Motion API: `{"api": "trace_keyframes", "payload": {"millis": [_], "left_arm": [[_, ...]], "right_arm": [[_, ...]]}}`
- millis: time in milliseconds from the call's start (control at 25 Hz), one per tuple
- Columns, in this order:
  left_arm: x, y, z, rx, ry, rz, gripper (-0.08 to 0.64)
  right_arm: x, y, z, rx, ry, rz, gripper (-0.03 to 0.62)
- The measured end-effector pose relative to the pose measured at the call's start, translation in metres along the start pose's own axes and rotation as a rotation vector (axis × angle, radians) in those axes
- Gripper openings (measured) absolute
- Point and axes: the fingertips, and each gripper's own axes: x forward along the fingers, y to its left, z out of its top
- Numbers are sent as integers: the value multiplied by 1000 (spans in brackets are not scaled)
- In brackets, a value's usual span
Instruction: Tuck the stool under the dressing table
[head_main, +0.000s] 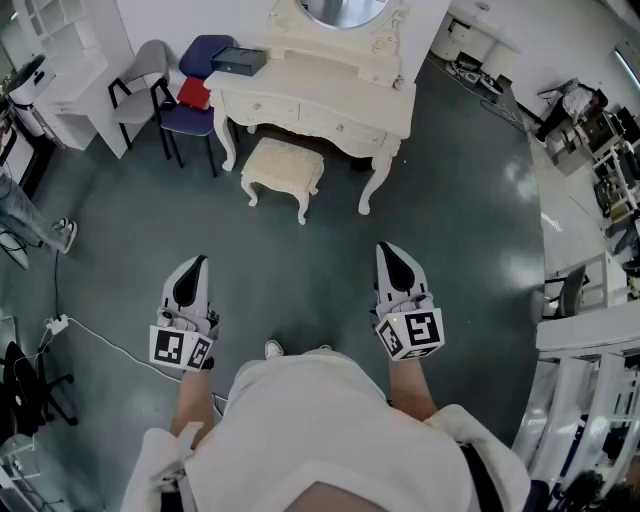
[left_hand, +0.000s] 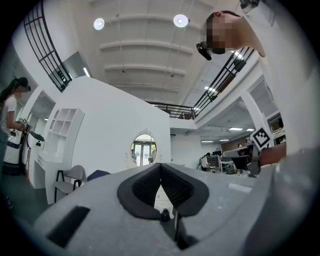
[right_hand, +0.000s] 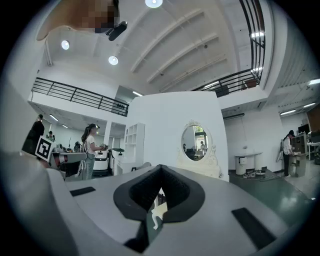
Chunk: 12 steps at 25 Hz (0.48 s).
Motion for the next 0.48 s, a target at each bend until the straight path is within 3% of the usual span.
{"api": "trace_keyframes", "payload": {"millis": [480], "left_arm": [[15, -2, -7, -7, 10, -2, 15]], "right_arm": [[12, -5, -8, 13, 11, 40, 2]]}}
